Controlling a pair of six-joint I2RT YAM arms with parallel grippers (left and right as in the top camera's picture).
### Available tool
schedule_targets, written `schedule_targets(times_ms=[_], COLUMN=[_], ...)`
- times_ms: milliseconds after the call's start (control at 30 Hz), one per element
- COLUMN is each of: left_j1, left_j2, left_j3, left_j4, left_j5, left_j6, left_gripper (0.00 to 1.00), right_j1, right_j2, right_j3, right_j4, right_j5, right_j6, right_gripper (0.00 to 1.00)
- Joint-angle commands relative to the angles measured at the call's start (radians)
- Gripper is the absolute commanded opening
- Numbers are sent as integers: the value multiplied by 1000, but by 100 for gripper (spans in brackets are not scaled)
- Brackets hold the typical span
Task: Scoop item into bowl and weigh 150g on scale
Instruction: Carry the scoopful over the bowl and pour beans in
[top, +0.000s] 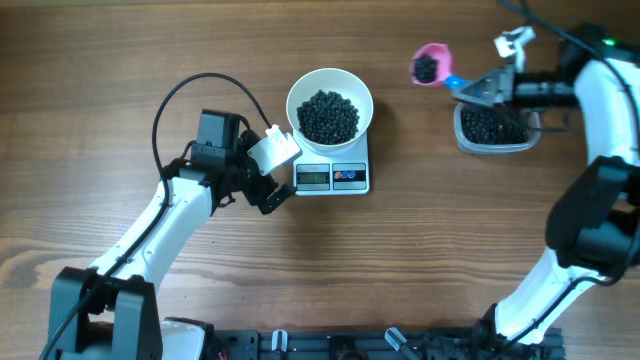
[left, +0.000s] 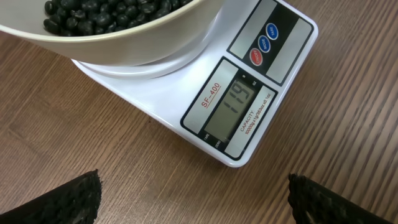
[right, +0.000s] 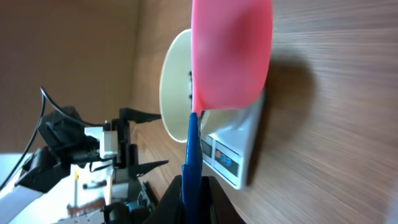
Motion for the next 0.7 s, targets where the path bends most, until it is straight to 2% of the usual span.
schedule_targets(times_ms=[0, 200, 433, 667], left_j1=[6, 6, 6, 6], left_j2=[7, 7, 7, 7], left_j3=[-8, -8, -8, -8], left_j4=[0, 0, 0, 0], left_j5=[12, 12, 12, 12], left_j6=[8, 8, 8, 8], left_gripper=[100, 100, 100, 100], right_j1=[95, 253, 428, 531], right_j2=[11, 11, 10, 8], right_j3=[57, 73, 92, 238], right_j4=[60, 112, 119, 97], right_j5=[-35, 80, 444, 777], right_j6=[128, 221, 273, 263], right_gripper=[4, 5, 4, 4])
